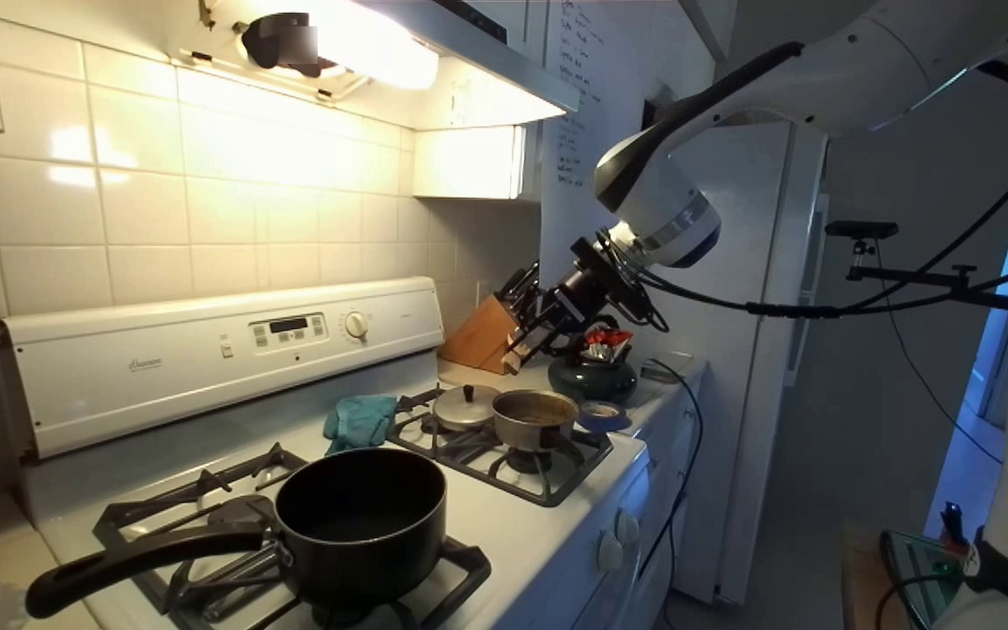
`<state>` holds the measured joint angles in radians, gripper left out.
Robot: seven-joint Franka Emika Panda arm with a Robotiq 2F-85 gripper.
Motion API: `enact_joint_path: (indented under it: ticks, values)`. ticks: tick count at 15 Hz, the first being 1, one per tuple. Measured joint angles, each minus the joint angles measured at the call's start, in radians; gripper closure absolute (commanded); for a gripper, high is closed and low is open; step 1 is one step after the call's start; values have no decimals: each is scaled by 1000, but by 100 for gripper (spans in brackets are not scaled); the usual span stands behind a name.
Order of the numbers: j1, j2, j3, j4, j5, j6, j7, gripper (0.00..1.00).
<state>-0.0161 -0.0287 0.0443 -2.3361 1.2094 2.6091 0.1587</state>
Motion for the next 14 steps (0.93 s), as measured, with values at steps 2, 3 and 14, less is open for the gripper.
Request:
enact_joint_path:
  ticks: [2,3,14]
  values:
    - [-3,-34,-34,-22,159,-31,-134,94]
    - [-6,-42,-55,-28,237,-60,-212,94]
    - [-49,128,-131,-82,598,-466,-486,94]
